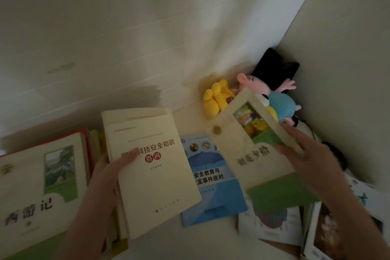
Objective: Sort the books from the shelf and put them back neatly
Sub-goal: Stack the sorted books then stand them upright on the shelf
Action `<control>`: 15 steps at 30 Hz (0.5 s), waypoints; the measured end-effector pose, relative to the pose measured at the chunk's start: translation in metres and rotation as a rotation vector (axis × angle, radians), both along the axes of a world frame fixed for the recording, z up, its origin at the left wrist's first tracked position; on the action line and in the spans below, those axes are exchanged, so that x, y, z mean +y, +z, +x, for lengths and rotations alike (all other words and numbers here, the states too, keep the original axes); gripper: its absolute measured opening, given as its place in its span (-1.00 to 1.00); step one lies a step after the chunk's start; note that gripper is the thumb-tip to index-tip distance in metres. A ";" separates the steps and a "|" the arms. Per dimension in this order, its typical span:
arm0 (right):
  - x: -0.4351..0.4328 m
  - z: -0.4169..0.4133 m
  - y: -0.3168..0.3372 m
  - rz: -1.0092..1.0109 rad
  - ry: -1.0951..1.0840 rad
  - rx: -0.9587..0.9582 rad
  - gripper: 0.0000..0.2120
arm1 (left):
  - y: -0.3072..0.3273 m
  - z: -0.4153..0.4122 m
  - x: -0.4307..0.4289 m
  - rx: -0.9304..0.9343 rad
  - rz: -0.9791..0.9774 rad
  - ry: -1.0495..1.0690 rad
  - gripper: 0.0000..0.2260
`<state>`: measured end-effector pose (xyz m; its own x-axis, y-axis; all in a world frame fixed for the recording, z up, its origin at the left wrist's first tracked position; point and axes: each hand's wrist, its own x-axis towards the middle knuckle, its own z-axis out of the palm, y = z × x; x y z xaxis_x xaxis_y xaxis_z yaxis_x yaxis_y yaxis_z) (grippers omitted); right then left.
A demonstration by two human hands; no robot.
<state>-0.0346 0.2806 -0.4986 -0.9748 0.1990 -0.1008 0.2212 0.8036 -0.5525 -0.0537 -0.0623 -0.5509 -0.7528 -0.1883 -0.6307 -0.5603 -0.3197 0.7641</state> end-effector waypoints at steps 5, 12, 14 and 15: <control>-0.029 -0.014 -0.099 -0.751 -0.169 -0.185 -0.77 | 0.001 -0.001 0.004 0.008 0.017 -0.006 -0.67; -0.054 0.002 -0.197 -0.319 -0.210 -0.390 -0.47 | 0.001 -0.001 -0.001 0.006 -0.014 -0.003 -0.67; -0.059 0.003 -0.199 -0.260 -0.154 -0.374 -0.52 | -0.001 0.000 -0.004 0.003 -0.006 0.001 -0.72; -0.061 0.003 -0.200 -0.254 -0.142 -0.358 -0.56 | -0.002 0.001 -0.005 0.004 -0.003 0.004 -0.72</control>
<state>-0.0315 0.2191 -0.6989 -0.8345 0.2539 -0.4891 0.5324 0.6007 -0.5964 -0.0530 -0.0670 -0.5528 -0.7543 -0.1931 -0.6275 -0.5562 -0.3198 0.7670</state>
